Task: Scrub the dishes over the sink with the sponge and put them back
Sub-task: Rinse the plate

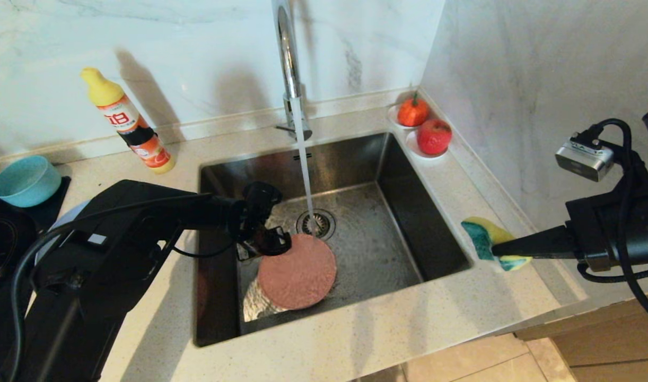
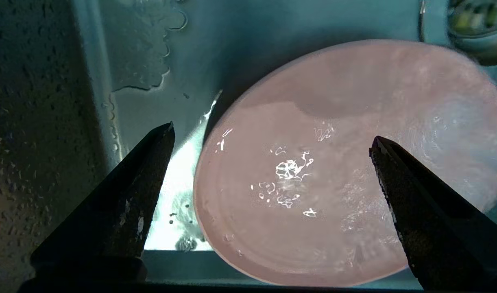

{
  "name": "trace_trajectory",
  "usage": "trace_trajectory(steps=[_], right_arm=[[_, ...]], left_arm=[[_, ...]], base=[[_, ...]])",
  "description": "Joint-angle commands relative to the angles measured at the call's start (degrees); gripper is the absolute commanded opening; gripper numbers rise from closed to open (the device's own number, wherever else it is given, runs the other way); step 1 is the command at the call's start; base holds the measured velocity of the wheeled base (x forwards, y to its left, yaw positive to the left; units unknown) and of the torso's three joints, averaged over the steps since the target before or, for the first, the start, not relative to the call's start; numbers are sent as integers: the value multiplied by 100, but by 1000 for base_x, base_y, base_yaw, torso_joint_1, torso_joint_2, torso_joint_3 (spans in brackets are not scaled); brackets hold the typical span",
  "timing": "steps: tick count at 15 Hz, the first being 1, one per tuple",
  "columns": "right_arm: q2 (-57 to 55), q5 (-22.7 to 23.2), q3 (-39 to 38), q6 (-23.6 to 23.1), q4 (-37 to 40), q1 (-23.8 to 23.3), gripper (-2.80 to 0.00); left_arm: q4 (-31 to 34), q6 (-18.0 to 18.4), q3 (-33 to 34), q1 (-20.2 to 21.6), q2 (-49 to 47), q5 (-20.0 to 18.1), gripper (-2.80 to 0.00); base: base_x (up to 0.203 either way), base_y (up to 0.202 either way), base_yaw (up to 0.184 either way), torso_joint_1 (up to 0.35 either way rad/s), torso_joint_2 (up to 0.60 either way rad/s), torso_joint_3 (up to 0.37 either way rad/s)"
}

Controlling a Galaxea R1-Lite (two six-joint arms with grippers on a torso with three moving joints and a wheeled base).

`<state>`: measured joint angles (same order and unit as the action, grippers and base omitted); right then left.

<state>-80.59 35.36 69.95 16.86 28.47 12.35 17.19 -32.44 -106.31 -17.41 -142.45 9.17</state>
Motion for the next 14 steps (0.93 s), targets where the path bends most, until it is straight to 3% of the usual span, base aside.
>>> trace_trajectory(steps=[1,14], right_arm=[[26,41,-34,2,10,-13,-280],[-1,68,-26,-7,10,-40,-280]], left_arm=[[4,-17,-12,1,-37,15,0],[4,-17,-12,-8,-204,95,0]], base=[[0,0,0,0,0,0],[0,0,0,0,0,0]])
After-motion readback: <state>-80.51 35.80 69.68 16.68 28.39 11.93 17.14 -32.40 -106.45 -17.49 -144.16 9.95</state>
